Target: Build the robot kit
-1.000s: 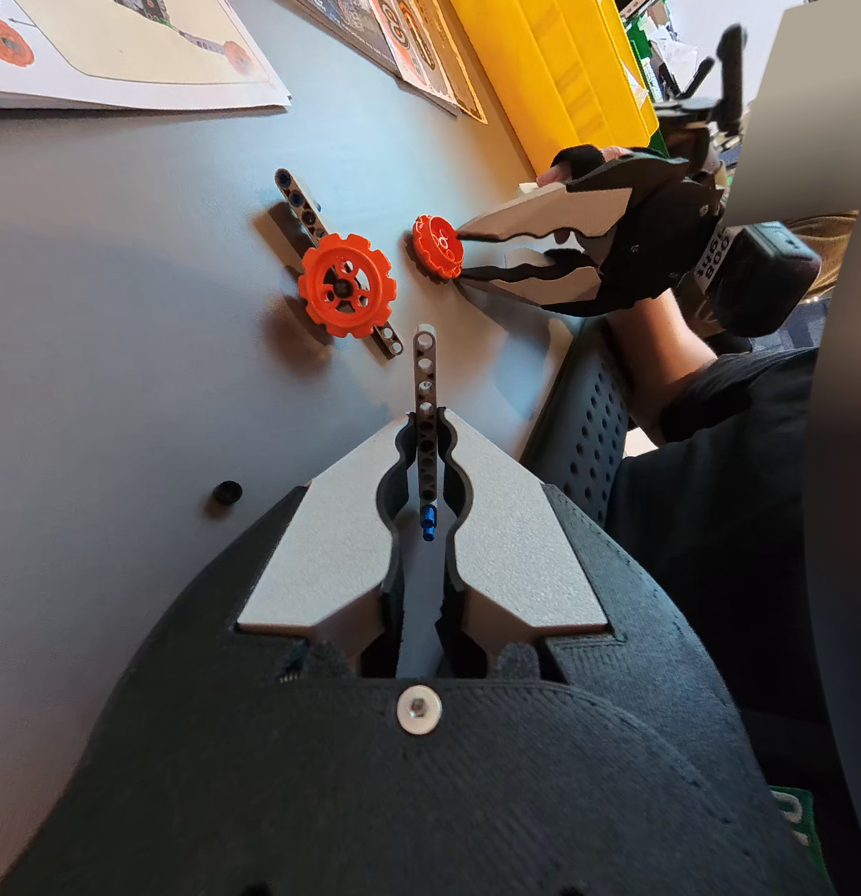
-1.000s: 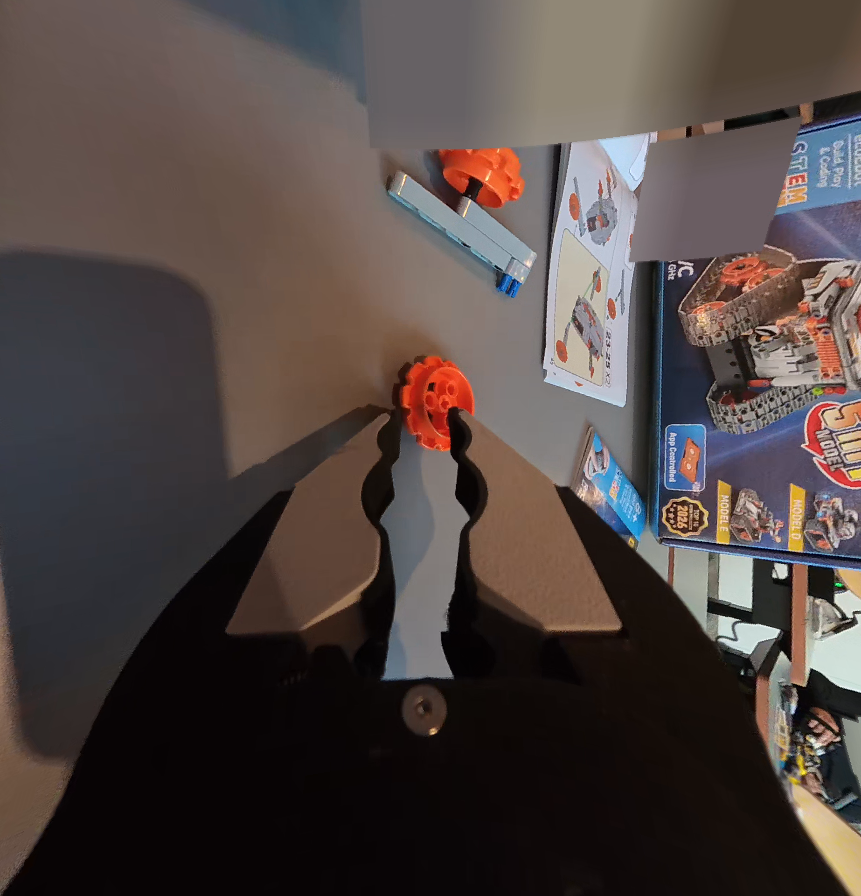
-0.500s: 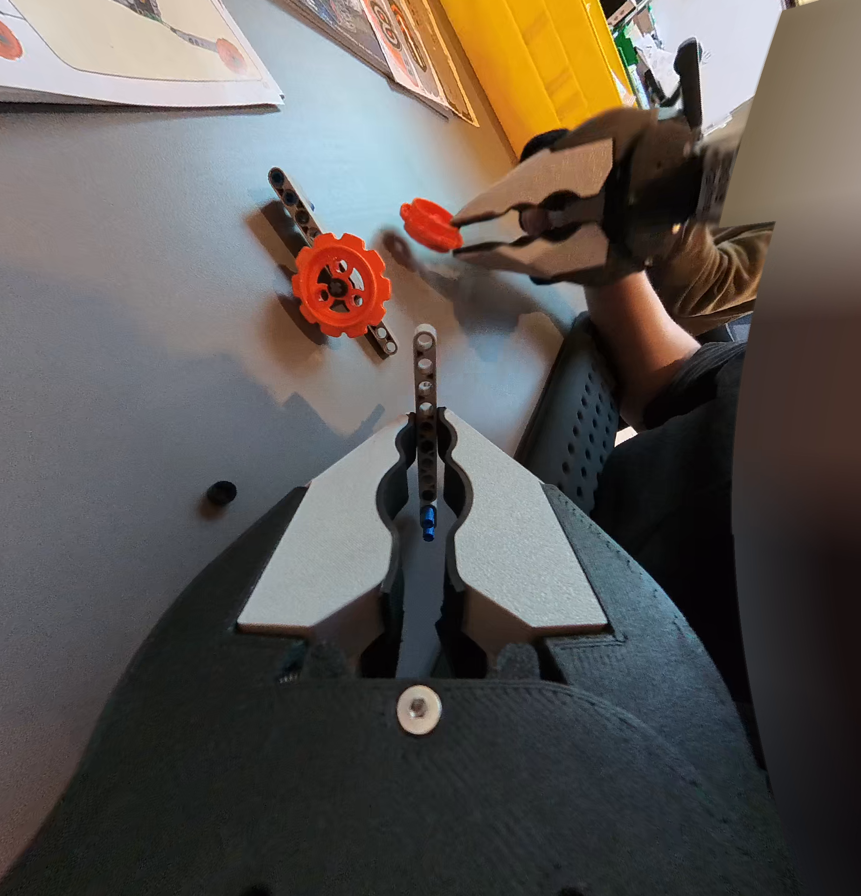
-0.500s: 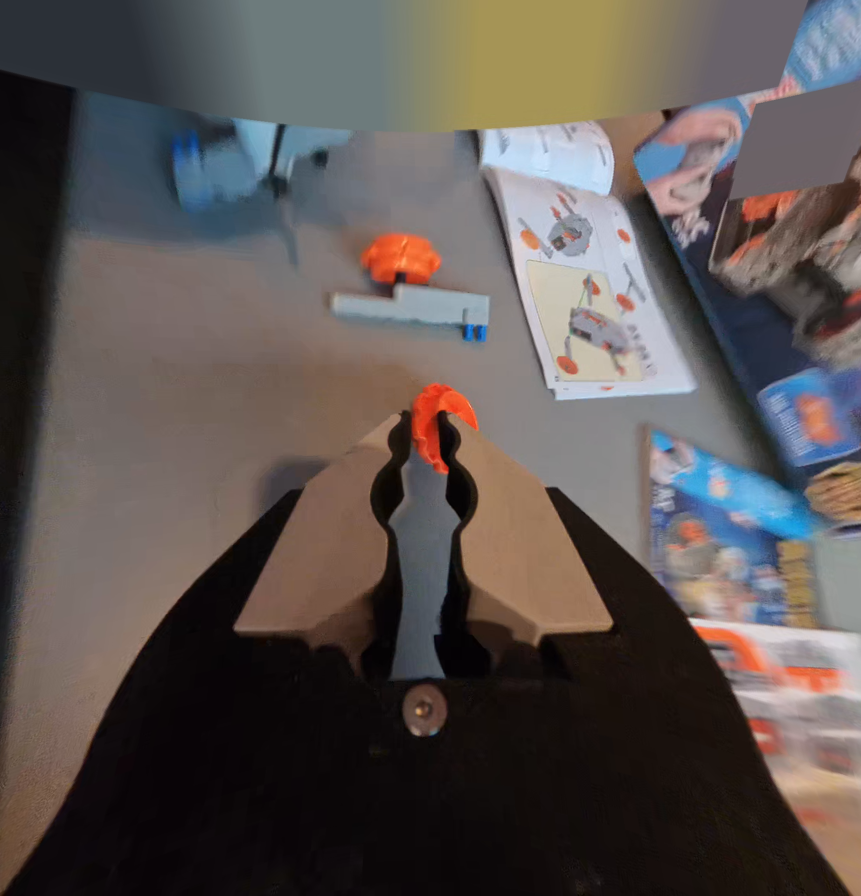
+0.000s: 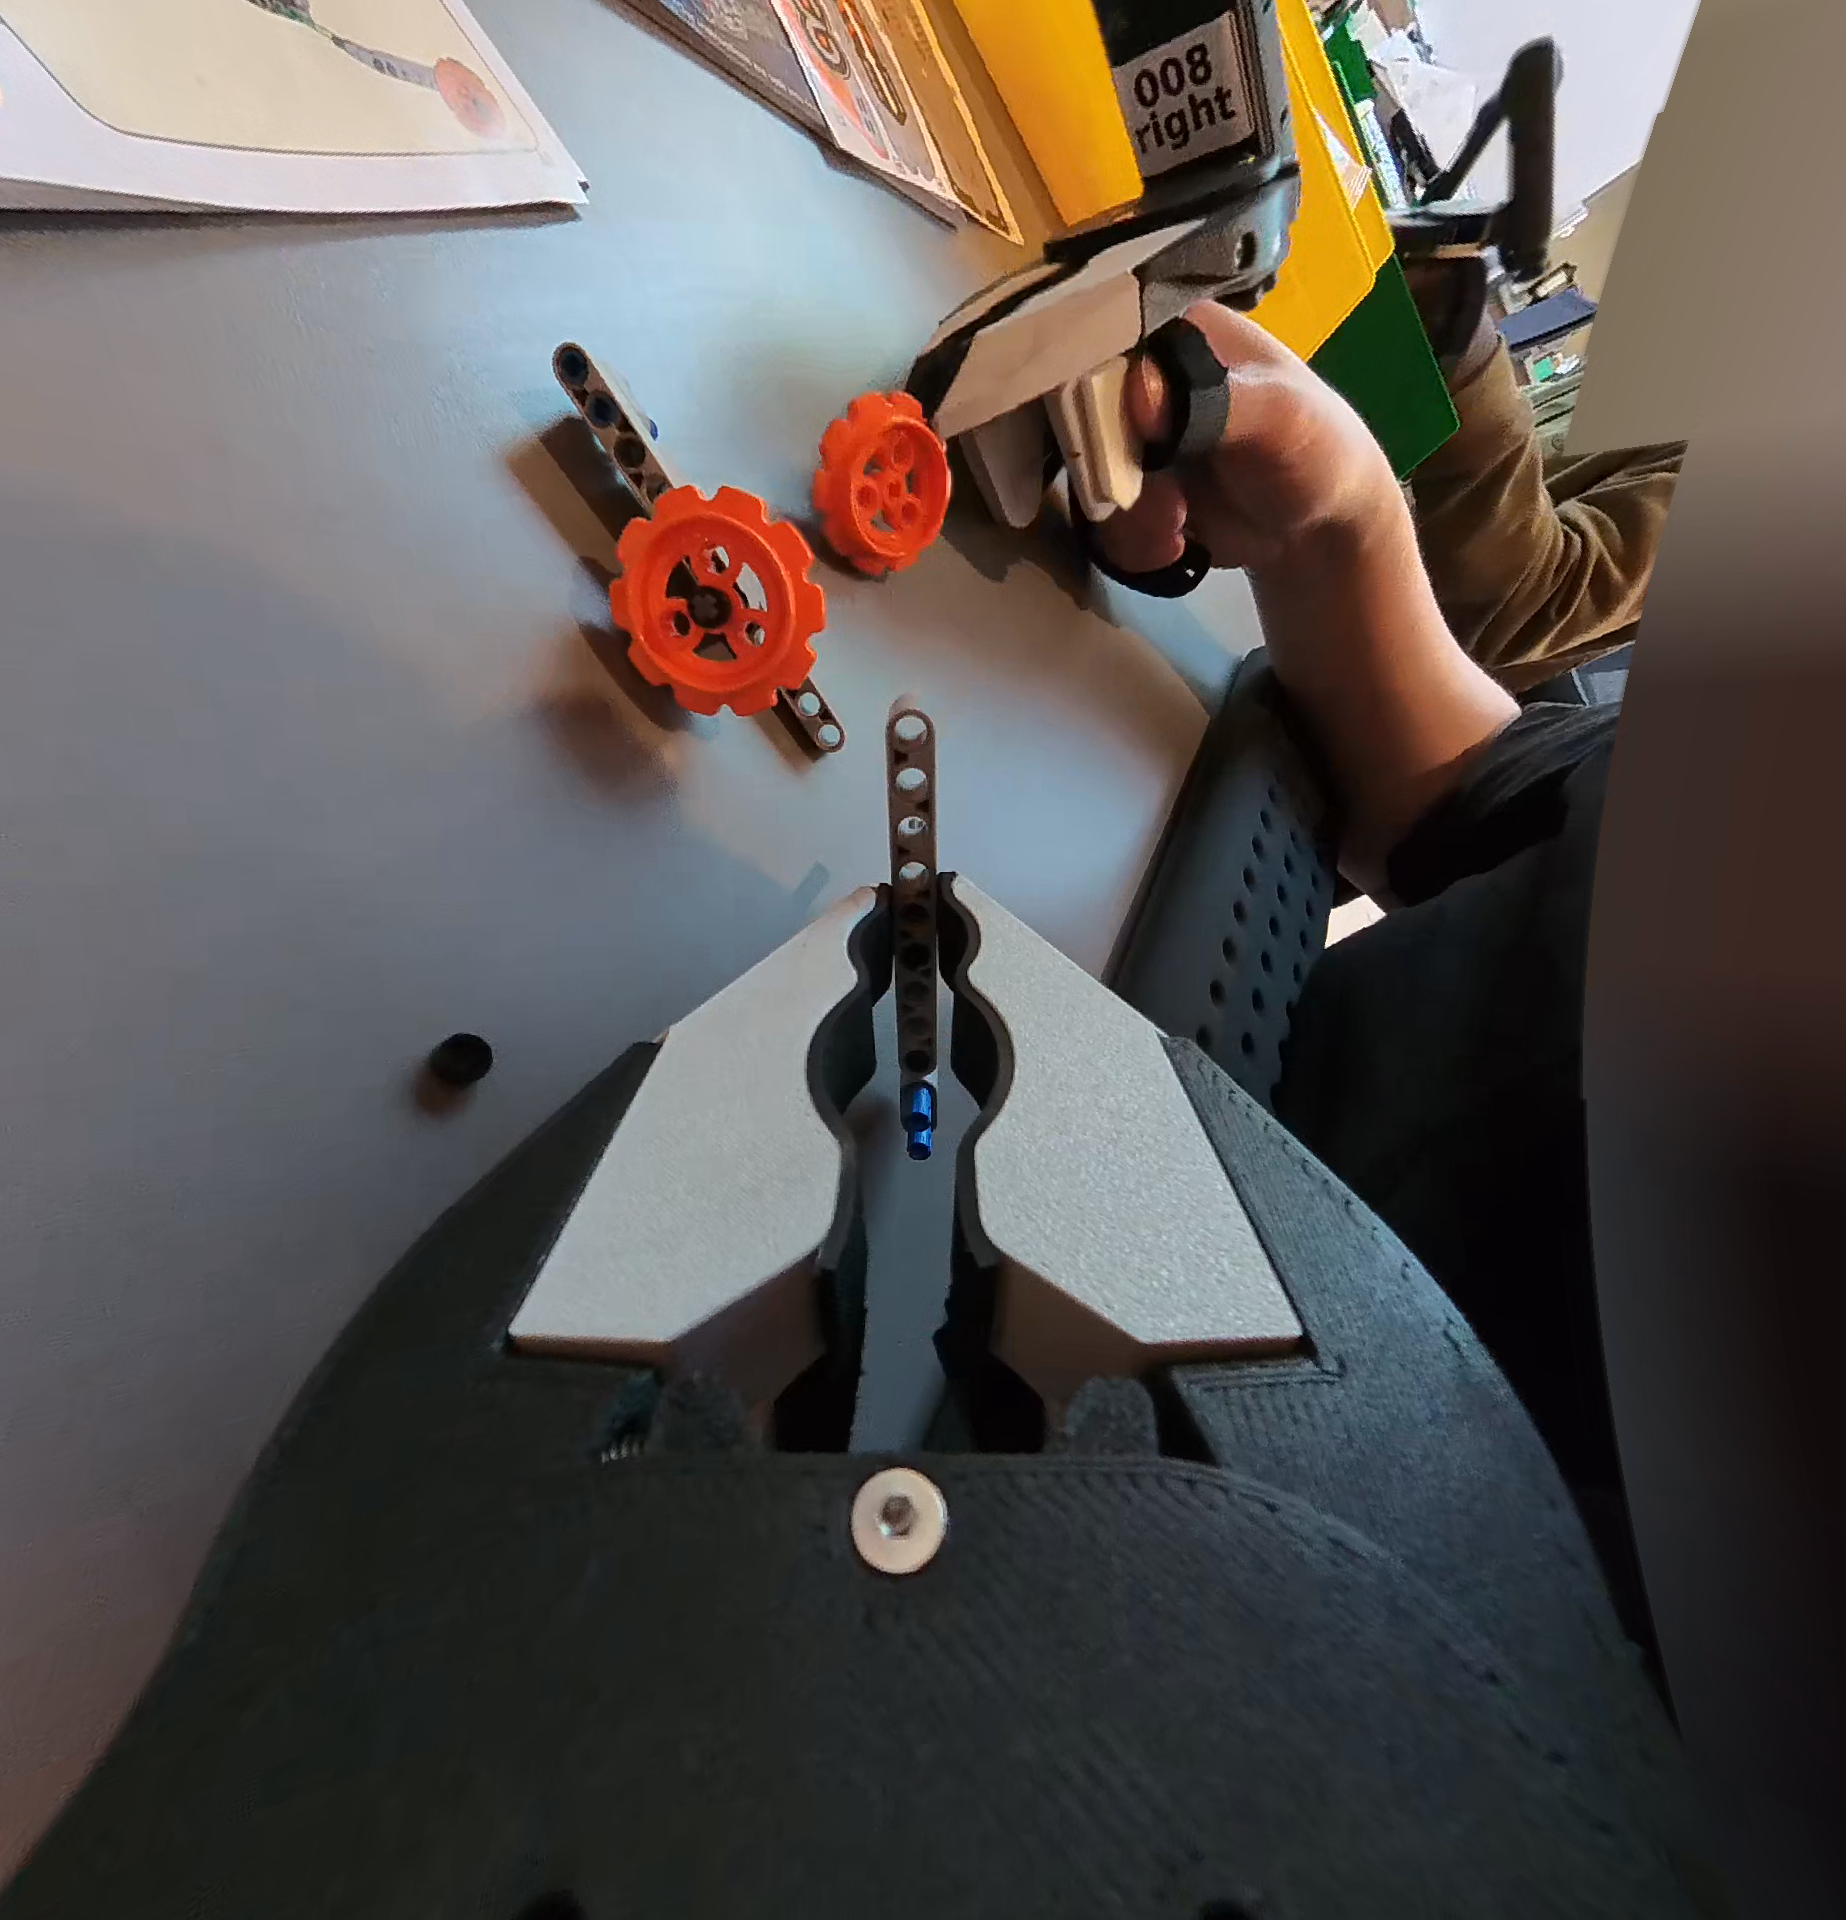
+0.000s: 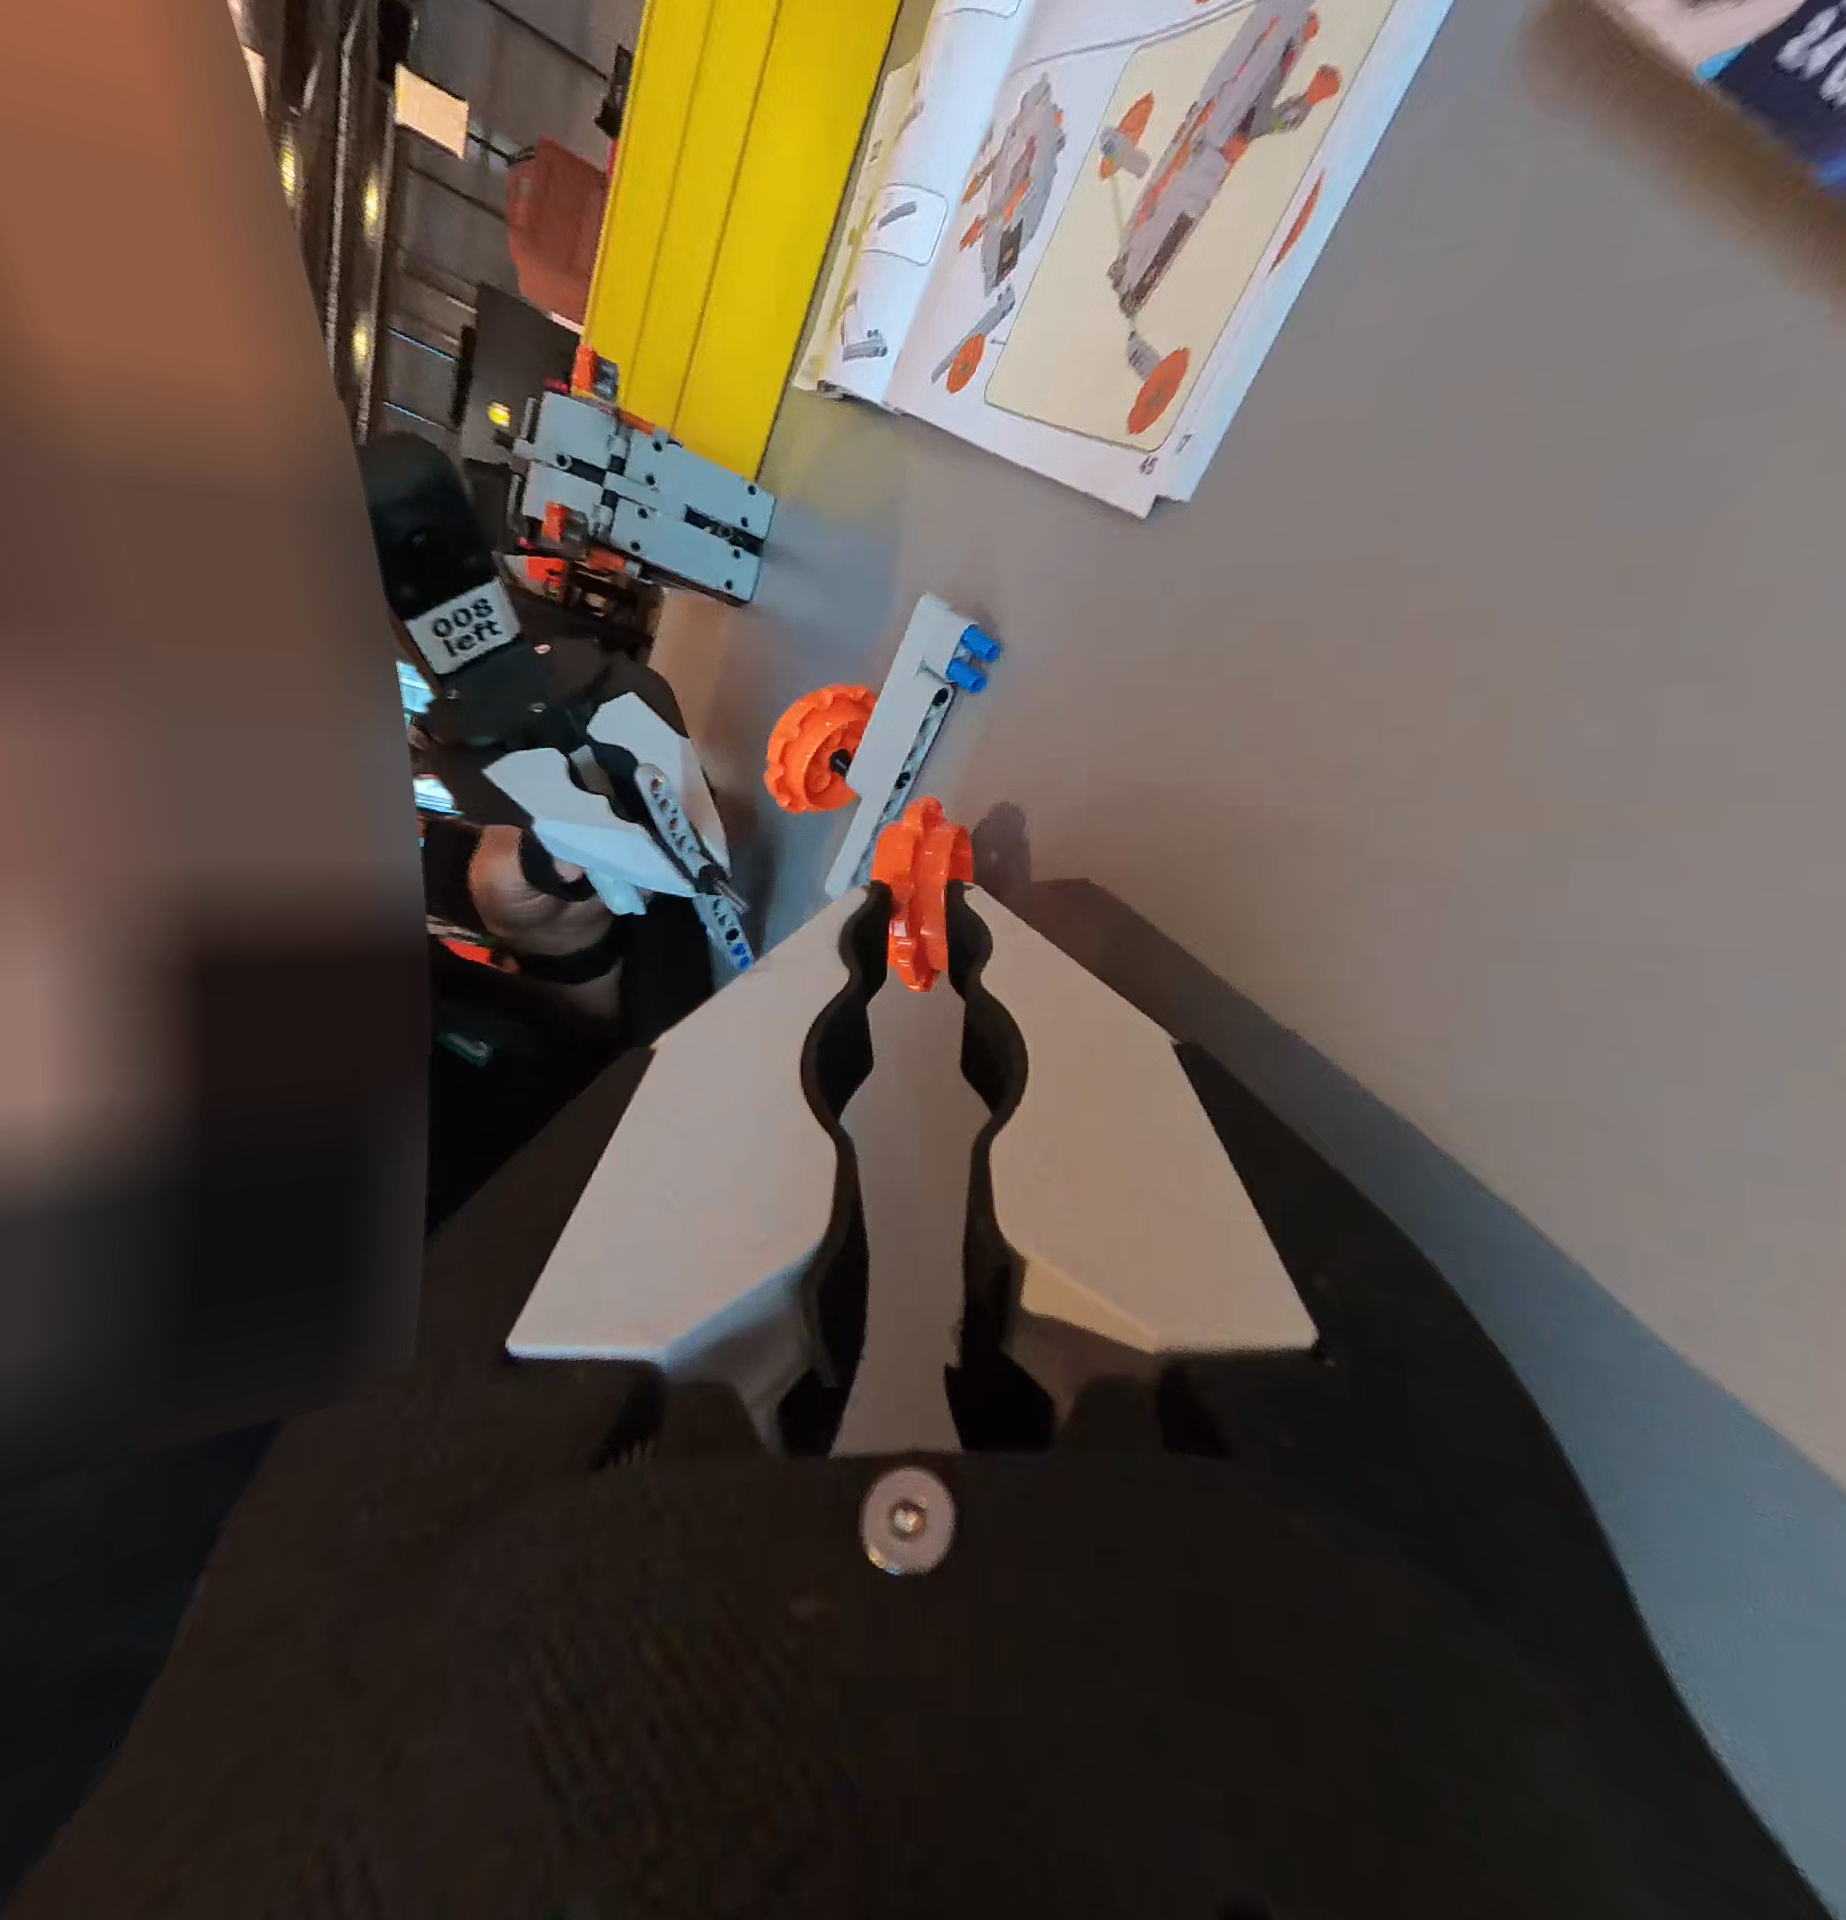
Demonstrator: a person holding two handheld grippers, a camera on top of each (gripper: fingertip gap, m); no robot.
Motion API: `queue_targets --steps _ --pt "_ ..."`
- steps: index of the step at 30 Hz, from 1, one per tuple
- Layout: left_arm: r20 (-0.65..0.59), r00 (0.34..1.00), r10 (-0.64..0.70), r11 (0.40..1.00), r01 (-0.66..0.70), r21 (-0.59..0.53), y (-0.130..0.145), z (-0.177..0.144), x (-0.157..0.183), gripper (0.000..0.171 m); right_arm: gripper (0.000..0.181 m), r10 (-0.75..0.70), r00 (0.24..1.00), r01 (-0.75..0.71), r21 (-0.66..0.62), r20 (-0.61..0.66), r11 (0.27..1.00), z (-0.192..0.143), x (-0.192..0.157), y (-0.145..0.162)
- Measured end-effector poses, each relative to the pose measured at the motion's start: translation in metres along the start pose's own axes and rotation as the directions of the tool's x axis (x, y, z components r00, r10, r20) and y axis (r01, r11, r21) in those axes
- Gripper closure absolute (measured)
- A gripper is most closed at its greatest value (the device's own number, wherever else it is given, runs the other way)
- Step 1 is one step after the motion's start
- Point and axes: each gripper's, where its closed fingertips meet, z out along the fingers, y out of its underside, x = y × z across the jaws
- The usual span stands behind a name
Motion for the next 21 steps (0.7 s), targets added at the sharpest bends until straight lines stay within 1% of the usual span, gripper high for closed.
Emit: queue_targets --steps 2,3,5,7,8,9,11,13,14,15,18,21 --pt "0.001 1.0 0.001 1.0 -0.001 -0.002 0.0 0.0 0.0 0.166 0.17 -0.064 0.995 0.063 -0.012 -0.079 0.998 -0.003 0.008 -0.001" --pt "0.0 1.0 0.0 1.0 0.0 -0.003 0.0 0.001 0.0 0.166 0.165 -0.104 0.987 0.102 -0.022 -0.122 0.995 -0.004 0.011 -0.001" --pt "0.0 1.0 -0.003 1.0 0.003 -0.005 0.001 0.001 -0.001 0.166 0.156 -0.181 0.969 0.176 -0.043 -0.17 0.983 -0.007 0.013 -0.003" --pt "-0.001 1.0 -0.005 1.0 0.005 -0.008 0.001 0.001 -0.001 0.166 0.148 -0.301 0.926 0.295 -0.063 -0.226 0.954 -0.011 0.013 -0.007" --pt "-0.001 1.0 -0.005 1.0 0.005 -0.01 0.001 0.001 -0.001 0.166 0.148 -0.395 0.881 0.387 -0.083 -0.26 0.918 -0.013 0.012 -0.009" --pt "-0.002 1.0 -0.005 1.0 0.005 -0.011 0.001 0.002 -0.001 0.166 0.146 -0.498 0.813 0.486 -0.118 -0.301 0.866 -0.014 0.011 -0.011" --pt "-0.002 1.0 -0.003 1.0 0.003 -0.013 0.001 0.002 0.0 0.166 0.141 -0.694 0.633 0.658 -0.234 -0.344 0.716 -0.012 0.006 -0.009" --pt "-0.004 1.0 -0.003 1.0 0.003 -0.014 0.002 0.002 0.0 0.166 0.14 -0.832 0.449 0.742 -0.383 -0.326 0.55 -0.009 0.004 0.002" --pt "-0.005 1.0 -0.003 1.0 0.003 -0.014 0.002 0.002 0.0 0.166 0.14 -0.866 0.381 0.752 -0.436 -0.323 0.494 -0.009 0.006 0.005" --pt "-0.006 1.0 -0.003 1.0 0.003 -0.014 0.002 0.002 0.0 0.166 0.142 -0.882 0.349 0.753 -0.467 -0.316 0.464 -0.008 0.007 0.008" --pt "-0.007 1.0 0.0 1.0 0.0 -0.016 0.002 0.002 0.001 0.166 0.142 -0.889 0.354 0.744 -0.488 -0.291 0.456 -0.008 0.01 0.015" --pt "-0.005 1.0 0.003 1.0 -0.003 -0.016 0.002 0.002 0.001 0.166 0.143 -0.888 0.344 0.749 -0.481 -0.305 0.456 -0.01 0.009 0.01"
